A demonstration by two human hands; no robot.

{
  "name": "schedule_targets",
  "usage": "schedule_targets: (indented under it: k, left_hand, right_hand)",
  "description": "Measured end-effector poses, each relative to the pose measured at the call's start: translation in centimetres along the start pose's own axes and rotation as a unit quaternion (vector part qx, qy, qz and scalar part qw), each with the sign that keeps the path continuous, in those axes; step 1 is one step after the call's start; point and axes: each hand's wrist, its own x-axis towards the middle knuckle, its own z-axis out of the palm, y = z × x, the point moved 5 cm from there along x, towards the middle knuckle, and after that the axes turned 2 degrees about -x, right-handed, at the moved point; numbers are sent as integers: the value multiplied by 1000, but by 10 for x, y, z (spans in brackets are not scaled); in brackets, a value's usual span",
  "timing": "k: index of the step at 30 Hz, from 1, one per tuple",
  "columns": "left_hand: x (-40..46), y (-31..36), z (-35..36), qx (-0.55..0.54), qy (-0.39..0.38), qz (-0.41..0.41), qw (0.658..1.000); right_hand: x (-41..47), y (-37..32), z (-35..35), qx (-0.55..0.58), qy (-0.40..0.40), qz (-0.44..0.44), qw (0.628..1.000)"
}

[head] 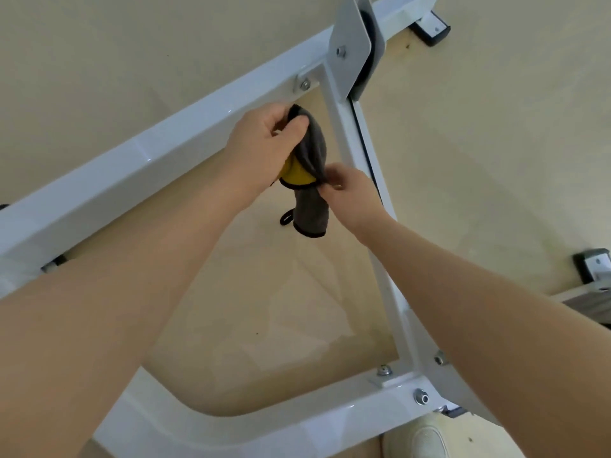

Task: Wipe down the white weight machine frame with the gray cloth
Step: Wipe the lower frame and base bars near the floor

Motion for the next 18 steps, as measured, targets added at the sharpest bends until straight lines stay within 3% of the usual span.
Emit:
schedule_targets:
  k: [4, 10, 13, 15, 18]
  left_hand:
    - [3, 4, -11, -58, 32, -33, 997]
    - [4, -1, -16, -86, 18, -45, 995]
    - [2, -8, -25, -58, 29, -36, 997]
    - [3, -16, -27, -41, 41, -41, 997]
    - [2, -23, -8, -25, -2, -30, 999]
  right_hand:
    - [2, 6, 7, 24, -48, -4, 999]
    - [14, 2, 18, -98, -27, 24, 995]
    - [16, 10, -1, 109, 0, 156, 982]
    - [10, 16, -13, 277, 26, 247, 928]
    - [6, 11, -14, 320, 10, 284, 904]
